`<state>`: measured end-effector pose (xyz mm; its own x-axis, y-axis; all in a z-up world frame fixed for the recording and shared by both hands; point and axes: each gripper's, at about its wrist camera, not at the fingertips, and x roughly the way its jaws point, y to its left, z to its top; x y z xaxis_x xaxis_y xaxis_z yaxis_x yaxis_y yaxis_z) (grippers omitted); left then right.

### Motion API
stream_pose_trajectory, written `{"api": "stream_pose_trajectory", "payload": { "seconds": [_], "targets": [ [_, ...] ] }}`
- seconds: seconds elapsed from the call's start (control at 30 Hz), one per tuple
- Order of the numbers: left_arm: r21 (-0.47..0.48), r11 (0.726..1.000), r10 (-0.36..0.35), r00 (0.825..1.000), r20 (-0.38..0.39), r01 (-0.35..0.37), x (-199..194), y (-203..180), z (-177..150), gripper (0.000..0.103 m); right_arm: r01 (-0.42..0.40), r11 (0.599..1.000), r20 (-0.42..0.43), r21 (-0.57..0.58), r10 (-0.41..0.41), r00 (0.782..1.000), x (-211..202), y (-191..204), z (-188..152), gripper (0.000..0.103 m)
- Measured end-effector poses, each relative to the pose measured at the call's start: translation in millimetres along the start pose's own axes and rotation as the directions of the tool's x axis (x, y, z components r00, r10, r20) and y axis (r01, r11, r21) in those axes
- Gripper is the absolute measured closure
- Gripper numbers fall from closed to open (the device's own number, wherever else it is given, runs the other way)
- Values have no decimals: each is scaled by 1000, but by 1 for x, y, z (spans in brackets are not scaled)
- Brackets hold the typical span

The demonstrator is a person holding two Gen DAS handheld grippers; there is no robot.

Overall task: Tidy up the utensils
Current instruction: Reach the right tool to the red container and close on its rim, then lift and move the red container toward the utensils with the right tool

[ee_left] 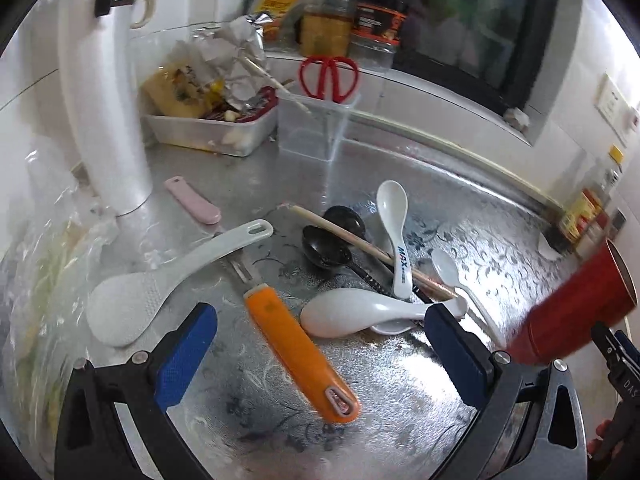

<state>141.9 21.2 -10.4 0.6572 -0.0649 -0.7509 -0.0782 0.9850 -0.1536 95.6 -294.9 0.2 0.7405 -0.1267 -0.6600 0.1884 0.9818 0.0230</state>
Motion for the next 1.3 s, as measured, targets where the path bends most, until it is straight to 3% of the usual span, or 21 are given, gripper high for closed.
{"api": "stream_pose_trajectory", "payload": {
  "seconds": [0.43,0.5,0.7,1.0,1.3],
  "targets": [
    [-103,988,116,993,29,-113,-30,-29,-23,0,-210,967,-42,-143,206,978,37,1,19,0],
    [-105,985,143,989,38,-138,-35,-33,-25,0,-213,962,-46,-170,208,977,38,2,19,0],
    [-97,979,183,983,27,-180,-39,-41,-29,0,-178,962,50,-208,192,980,23,3,19,0],
    [-80,979,191,981,24,-189,-42,-49,-32,0,-234,941,18,-244,245,969,29,5,21,0],
    [-60,988,145,989,20,-144,-34,-44,-26,0,-200,963,-52,-178,194,980,62,5,14,0]
  ]
}}
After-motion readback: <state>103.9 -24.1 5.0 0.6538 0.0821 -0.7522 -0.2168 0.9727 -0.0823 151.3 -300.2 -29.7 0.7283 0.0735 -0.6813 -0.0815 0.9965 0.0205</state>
